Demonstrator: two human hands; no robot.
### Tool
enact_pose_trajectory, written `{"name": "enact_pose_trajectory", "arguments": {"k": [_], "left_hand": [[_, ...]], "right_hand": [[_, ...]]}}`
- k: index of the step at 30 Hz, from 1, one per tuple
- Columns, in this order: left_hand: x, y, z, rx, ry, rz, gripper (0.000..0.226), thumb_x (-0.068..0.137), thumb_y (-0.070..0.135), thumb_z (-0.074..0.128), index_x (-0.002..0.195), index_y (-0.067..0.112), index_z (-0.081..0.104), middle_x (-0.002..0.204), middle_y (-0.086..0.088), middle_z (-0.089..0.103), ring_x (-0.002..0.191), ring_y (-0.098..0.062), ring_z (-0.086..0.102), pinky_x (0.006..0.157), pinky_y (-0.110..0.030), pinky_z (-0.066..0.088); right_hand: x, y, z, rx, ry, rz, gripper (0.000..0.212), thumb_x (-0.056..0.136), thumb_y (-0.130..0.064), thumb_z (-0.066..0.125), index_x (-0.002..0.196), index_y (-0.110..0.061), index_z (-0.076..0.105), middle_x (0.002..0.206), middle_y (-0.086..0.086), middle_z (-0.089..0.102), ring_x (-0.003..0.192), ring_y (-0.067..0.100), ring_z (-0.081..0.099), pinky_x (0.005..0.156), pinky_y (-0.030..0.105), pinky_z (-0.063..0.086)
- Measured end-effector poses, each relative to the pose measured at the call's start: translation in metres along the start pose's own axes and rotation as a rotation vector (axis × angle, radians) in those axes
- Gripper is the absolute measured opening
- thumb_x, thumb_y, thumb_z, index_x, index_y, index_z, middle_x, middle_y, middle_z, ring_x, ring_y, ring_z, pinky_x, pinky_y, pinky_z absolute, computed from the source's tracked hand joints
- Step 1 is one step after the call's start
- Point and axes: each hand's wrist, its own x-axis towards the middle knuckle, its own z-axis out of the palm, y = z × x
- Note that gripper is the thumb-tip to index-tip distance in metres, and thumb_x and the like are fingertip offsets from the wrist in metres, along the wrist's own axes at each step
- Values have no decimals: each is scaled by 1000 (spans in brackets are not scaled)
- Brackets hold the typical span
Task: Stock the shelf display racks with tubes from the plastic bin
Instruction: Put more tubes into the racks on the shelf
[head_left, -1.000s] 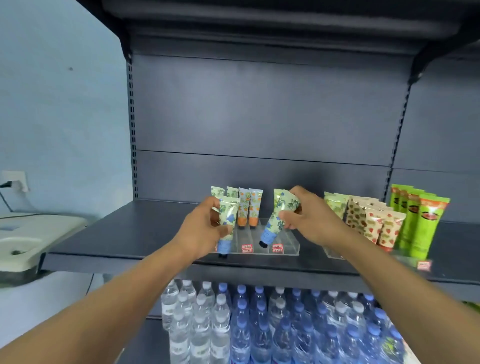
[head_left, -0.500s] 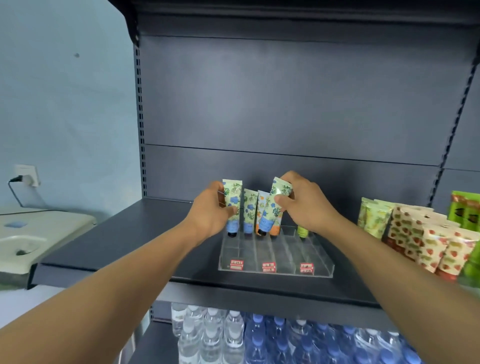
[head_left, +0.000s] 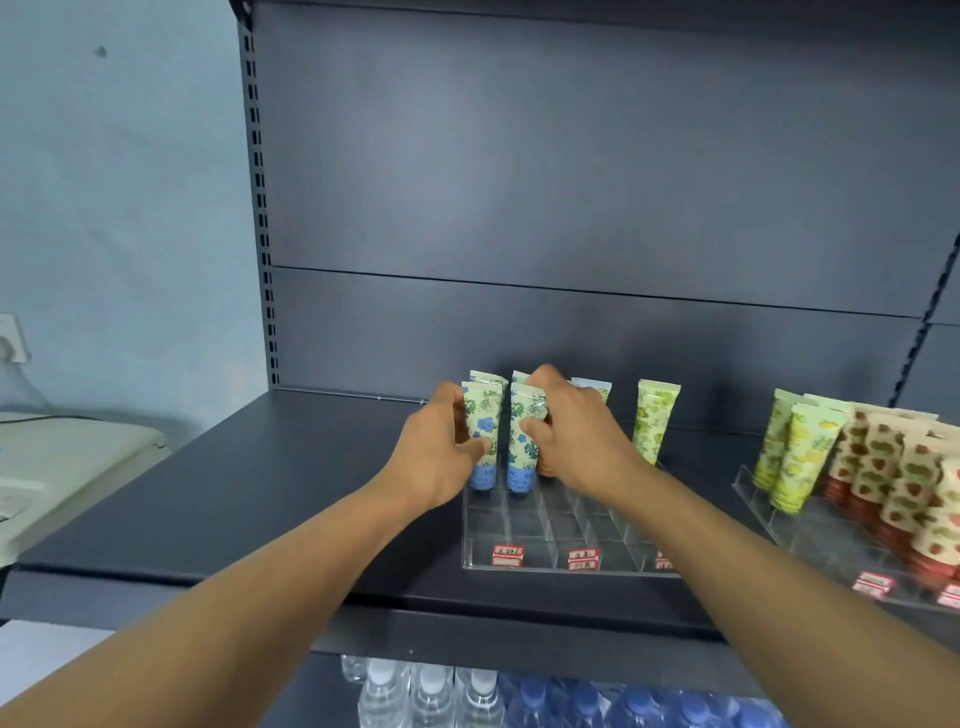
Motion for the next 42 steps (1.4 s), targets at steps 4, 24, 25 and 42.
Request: {"name": "enact_pose_trajectory", "arguments": {"k": [4,24,25,42], "left_hand": [[0,-1,1,7,-29,27,32,88,6,60,115,15,46,103,3,61,93,-13,60,79,-21,45],[-6,-12,7,113,-29,31,30,84,5,65,105,14,46,91,5,58,75,-4,54,62,-10,43],[-6,-12,8,114,-28,33,30,85,5,65,106,14,47,91,5,58,75,-4,54,62,-10,43],[-11,-10,-2,229,-20,-7,52,79,14,72,122,16,42,120,-2,58,105,-17,57,91,-35,50]], "right_hand": [[-1,0,6,-3,24,9,27,94,-18,53,118,-14,41,75,9,60,69,27,60,67,43,53],[-10,0,12,39,51,109,41,85,-10,65,117,-13,39,80,9,61,74,24,63,73,45,56],[-10,1,12,43,55,109,41,85,-10,65,117,-13,39,81,9,61,74,24,63,73,45,56],[-39,-3,-6,-90,176,59,54,84,-19,66,130,-14,37,128,5,45,118,21,44,83,29,42]]}}
